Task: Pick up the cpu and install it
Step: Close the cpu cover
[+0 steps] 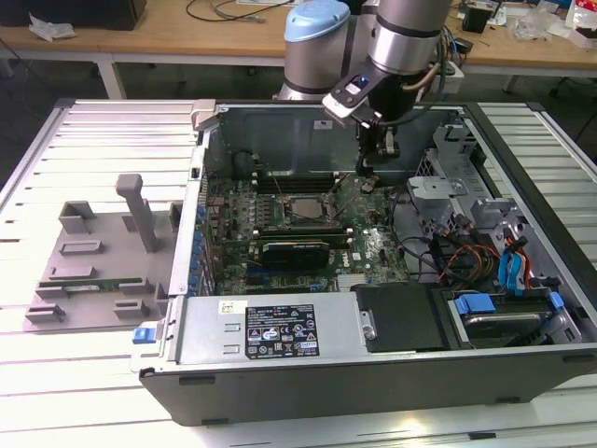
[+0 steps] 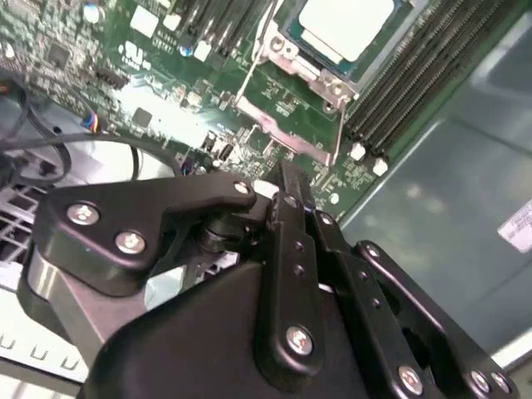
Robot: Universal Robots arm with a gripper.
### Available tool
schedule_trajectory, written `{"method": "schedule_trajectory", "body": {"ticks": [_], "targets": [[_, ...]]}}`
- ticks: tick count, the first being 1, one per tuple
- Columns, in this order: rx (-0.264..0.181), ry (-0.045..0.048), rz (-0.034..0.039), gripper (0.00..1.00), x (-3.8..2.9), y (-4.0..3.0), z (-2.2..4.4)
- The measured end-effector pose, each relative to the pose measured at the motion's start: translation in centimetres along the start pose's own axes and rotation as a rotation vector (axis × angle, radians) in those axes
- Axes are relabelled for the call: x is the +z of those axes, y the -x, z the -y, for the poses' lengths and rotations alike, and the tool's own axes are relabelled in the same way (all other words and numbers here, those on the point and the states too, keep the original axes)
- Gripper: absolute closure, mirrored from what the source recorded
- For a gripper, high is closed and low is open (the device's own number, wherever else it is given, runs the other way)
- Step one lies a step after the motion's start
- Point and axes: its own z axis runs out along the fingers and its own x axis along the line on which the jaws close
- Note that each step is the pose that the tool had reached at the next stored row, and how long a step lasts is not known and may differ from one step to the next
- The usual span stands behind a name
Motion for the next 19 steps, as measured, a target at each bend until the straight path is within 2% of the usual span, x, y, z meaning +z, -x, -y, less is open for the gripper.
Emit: {"method": "schedule_trajectory", "body": {"ticks": [2, 4, 6, 8, 11, 19], "targets": [[-0.021, 0.0001, 0.0008, 0.89, 0.66, 0.00, -0.15], [-0.021, -0.0002, 0.0008, 0.89, 0.99, -0.01, -0.17], [-0.021, -0.0008, 0.0008, 0.89, 1.85, -0.01, -0.22], [-0.021, -0.0008, 0.0007, 0.89, 2.20, -0.02, -0.17], [-0.021, -0.0008, 0.0008, 0.89, 2.24, -0.04, 0.06], [-0.021, -0.0008, 0.0008, 0.89, 2.31, -0.18, 1.53]]}}
